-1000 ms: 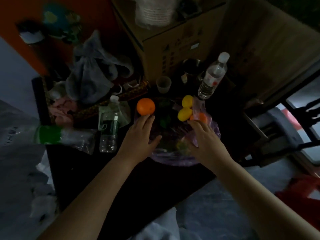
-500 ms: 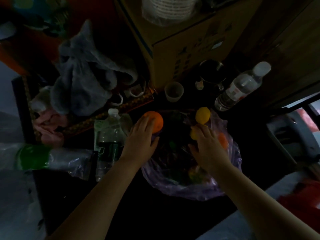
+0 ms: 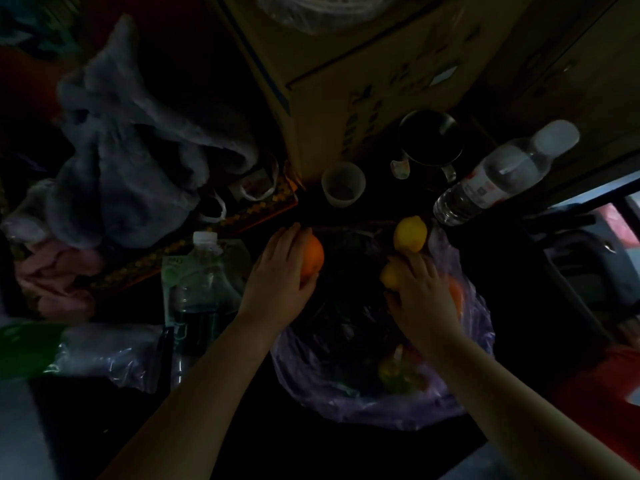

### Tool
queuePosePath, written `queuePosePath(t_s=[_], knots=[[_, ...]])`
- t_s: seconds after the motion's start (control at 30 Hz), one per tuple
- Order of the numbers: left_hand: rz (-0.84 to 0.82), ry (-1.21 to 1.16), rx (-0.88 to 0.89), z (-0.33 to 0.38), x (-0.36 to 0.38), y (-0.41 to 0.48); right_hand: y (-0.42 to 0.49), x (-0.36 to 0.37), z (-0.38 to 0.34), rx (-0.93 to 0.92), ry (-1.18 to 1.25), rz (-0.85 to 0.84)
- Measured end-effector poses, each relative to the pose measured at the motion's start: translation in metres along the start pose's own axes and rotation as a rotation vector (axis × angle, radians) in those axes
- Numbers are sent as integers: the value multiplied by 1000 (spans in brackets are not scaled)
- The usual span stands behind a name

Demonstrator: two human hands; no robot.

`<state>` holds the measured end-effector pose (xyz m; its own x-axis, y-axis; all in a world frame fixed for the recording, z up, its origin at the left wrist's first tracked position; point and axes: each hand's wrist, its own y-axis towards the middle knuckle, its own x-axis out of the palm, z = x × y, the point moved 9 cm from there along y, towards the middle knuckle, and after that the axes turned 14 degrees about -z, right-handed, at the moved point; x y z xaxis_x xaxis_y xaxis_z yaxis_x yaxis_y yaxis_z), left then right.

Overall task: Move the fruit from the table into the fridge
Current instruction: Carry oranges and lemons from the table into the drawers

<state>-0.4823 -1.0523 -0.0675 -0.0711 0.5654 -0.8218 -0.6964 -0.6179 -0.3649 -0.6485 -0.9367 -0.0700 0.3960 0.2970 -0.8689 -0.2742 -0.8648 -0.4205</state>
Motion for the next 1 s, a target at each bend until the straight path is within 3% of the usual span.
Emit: queuePosePath(t_s=[0.53,0.8,1.0], knots=[[46,-6,34,30,-29,-22,-52,-53,-29,-223,106,159],[100,-65,309,130,-56,-80,-156,-99,-8,-163,116,354],[185,-41,593,226,-65,-145,-285,-127,21,-5,126,589]])
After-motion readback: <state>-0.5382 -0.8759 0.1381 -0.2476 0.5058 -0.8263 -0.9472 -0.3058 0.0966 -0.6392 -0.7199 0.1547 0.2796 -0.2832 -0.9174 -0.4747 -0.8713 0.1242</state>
